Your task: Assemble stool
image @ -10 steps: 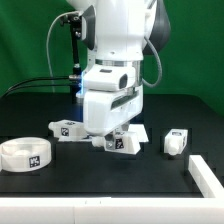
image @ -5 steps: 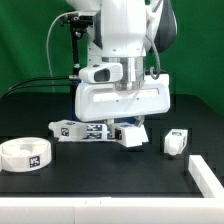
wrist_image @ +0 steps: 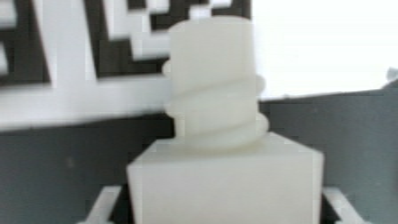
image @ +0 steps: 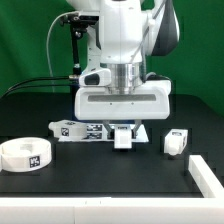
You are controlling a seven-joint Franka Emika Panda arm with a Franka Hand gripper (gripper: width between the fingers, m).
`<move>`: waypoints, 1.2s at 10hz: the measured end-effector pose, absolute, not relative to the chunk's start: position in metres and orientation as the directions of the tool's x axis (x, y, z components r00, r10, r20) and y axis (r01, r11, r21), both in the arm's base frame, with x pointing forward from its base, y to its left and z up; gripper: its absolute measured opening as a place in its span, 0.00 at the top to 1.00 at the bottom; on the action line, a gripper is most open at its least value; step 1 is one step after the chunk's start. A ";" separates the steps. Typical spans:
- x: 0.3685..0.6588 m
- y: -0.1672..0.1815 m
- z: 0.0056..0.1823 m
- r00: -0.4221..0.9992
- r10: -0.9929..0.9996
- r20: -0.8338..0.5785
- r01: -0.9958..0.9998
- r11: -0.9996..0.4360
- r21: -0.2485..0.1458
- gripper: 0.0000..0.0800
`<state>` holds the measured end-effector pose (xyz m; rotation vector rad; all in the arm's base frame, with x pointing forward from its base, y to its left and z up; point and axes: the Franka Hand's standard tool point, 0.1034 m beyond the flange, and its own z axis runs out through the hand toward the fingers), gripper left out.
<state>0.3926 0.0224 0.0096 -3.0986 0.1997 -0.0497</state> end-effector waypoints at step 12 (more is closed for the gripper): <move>0.427 0.004 0.066 1.000 0.027 0.002 0.027 -0.997 -0.068 0.19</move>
Offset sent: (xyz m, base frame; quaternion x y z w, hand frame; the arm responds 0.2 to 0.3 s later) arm 0.0122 0.0059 -0.0006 -0.0035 0.0116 -0.0195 0.9997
